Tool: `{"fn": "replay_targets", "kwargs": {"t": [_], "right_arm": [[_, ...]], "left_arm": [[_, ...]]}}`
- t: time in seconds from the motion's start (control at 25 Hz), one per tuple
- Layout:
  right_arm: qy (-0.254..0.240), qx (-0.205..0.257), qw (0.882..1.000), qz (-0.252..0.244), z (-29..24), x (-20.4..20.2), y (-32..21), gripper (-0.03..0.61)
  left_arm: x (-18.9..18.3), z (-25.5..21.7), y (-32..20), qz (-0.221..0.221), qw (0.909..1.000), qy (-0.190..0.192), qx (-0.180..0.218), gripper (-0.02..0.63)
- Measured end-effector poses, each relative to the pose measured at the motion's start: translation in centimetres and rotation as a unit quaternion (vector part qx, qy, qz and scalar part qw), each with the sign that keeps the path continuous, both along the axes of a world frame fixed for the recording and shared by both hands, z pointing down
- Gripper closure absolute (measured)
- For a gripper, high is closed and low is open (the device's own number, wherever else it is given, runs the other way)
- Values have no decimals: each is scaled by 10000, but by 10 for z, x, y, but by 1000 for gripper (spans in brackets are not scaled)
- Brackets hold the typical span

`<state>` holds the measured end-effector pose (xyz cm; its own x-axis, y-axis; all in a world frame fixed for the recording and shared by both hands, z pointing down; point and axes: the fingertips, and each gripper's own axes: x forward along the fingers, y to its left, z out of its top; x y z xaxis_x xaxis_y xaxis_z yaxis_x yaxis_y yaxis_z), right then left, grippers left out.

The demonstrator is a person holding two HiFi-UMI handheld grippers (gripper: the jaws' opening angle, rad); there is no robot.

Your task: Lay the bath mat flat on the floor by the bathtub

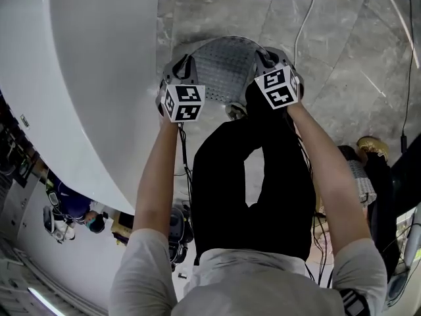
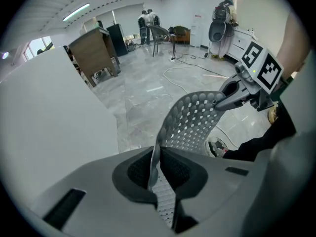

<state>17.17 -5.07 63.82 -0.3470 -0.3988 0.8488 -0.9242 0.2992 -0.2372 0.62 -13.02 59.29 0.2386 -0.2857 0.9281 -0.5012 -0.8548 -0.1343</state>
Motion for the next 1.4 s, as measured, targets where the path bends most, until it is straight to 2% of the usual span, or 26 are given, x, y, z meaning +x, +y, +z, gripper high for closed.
{"fn": "replay_targets", "kwargs": {"t": [0.12, 0.32, 0.48, 0.64, 0.8, 0.92, 1.12, 1.28, 1.4], "right_arm": [[133, 153, 9997, -150, 15, 2, -7, 554], [322, 231, 9990, -198, 44, 7, -10, 554], [483, 318, 9977, -362, 57, 4, -7, 553], [518, 466, 9972, -263, 69, 3, -9, 554], [432, 802, 9958, 126, 87, 15, -26, 554], [297, 1007, 9939, 350, 102, 20, -31, 553], [401, 1492, 9874, 341, 127, 30, -48, 554], [549, 1614, 9846, 389, 138, 27, -49, 552], [781, 1616, 9837, 93, 145, 24, -53, 552]], "left_arm": [[6, 14, -1, 67, 9999, 101, 114, 583], [3, 40, -5, -218, 9987, 401, 225, 583], [3, 54, 1, -121, 9981, 507, 324, 583], [2, 69, -4, -67, 9968, 626, 496, 583], [12, 82, -22, 257, 9927, 863, 805, 583], [13, 100, -28, 391, 9900, 1046, 861, 583], [29, 124, -58, 694, 9825, 1099, 1336, 583], [27, 140, -67, 1110, 9759, 1086, 1534, 583], [37, 150, -86, 1152, 9708, 1265, 1684, 583]]}}
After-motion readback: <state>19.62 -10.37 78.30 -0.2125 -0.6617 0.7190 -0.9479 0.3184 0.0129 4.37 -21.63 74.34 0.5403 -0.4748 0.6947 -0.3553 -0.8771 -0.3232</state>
